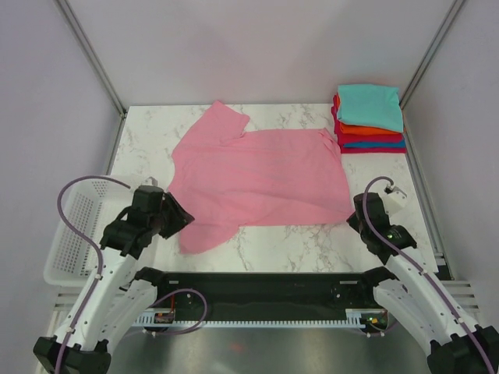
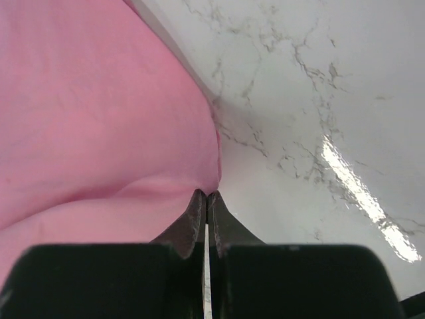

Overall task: Fold and stack the t-shirts
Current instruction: Flatten the tshirt out, then fold the tshirt

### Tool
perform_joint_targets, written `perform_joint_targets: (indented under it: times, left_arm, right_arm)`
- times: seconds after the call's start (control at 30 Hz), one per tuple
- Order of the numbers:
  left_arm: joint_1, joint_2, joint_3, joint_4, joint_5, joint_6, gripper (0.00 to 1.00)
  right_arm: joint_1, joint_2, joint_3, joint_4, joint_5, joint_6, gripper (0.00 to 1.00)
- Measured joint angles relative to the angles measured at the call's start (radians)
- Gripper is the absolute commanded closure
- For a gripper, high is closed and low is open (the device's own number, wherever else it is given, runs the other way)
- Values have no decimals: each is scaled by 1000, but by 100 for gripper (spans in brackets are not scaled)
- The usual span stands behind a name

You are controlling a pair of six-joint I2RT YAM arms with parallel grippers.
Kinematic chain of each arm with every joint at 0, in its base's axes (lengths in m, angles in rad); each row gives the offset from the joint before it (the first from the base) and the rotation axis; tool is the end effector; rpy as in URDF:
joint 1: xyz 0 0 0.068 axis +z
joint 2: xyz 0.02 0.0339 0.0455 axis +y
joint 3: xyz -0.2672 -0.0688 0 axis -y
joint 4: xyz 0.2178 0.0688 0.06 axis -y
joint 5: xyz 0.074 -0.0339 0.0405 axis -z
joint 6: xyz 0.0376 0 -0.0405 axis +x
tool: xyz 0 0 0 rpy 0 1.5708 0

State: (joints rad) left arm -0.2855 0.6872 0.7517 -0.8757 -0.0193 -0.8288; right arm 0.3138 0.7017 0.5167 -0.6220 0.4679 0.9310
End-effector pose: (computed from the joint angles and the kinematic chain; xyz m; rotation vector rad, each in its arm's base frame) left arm 0.0998 -0.0285 0.2760 -0.6642 2.3496 -0.4954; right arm 0.1150 0.0195 0.2272 0.8935 2.0899 0.0917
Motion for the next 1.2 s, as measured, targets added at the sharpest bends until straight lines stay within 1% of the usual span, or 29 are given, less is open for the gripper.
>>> perform_joint_targets:
  times: [0.07,0.1,0.13,0.2,0.27,0.3,0.43,0.57,0.67,0.8,0.87,0.93,1.07,1.2]
  left_arm:
    - [0,-23,-48,-29,39,0,47]
    - [0,-40,-59,-43,52,-1,43]
    - [0,-65,-64,-58,65,0,41]
    - [0,-107,-66,-69,85,-4,40]
    - [0,-134,-72,-69,97,-4,40]
    - [0,-136,-82,-69,103,-7,42]
    - [-10,-116,-138,-79,106,-29,46]
    - [-68,-91,-149,-95,82,-69,46]
    - [-175,-16,-148,-87,29,-110,44]
    - [-332,161,-149,-63,-71,-166,39]
    - [-380,245,-155,-48,-125,-189,37]
    - [-404,283,-173,-39,-171,-207,36]
    - [-408,295,-196,-25,-243,-222,34]
    - [-414,364,-240,42,-248,-223,35]
  right_arm:
    - [0,-11,-31,-18,-6,0,100]
    - [0,-16,-39,-24,-11,0,100]
    - [0,-20,-44,-27,-18,1,100]
    - [0,-19,-45,-28,-28,5,100]
    - [0,-14,-50,-19,-37,8,100]
    - [0,-11,-55,-16,-43,9,100]
    - [0,3,-79,2,-56,14,100]
    - [-2,19,-85,23,-66,16,100]
    - [-2,39,-92,55,-72,16,100]
    - [-2,98,-98,97,-90,11,100]
    - [-2,119,-98,108,-102,3,100]
    - [-2,123,-98,116,-112,-4,100]
    - [-2,116,-101,127,-128,-19,100]
    - [-2,111,-109,138,-132,-29,100]
